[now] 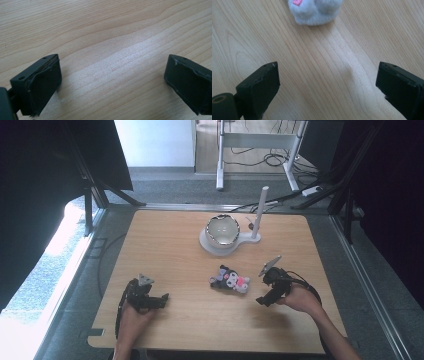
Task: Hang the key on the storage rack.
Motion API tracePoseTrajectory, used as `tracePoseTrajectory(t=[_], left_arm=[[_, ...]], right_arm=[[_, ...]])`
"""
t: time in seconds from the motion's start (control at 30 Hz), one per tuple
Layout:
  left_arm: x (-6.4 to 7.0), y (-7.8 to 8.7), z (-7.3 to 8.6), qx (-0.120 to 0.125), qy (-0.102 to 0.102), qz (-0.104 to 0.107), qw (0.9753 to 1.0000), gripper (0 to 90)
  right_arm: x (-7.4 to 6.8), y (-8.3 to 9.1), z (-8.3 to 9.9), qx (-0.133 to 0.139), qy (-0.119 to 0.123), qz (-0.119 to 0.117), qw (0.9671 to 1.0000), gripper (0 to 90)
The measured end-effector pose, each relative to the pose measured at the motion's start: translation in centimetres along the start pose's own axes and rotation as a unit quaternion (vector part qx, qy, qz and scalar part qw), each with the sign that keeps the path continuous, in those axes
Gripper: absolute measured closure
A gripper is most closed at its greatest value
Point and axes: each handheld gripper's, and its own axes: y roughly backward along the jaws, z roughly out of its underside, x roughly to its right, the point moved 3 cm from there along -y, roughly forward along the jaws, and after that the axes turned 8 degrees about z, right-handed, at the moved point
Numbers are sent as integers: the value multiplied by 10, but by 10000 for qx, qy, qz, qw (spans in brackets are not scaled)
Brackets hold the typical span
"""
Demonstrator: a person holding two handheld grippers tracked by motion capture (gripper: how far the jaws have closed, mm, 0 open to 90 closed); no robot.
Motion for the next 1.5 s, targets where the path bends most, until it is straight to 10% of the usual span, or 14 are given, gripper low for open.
tracePoseTrajectory(t=[0.73, 1.5], left_arm=[[1, 0, 0, 15, 39, -40, 10000, 13], [1, -1, 0, 7, 51, -48, 10000, 9]], right_arm=[[-8, -13, -43, -341, 625, -188, 9973, 92], [-22, -51, -101, -1443, 1493, -38, 9782, 210]])
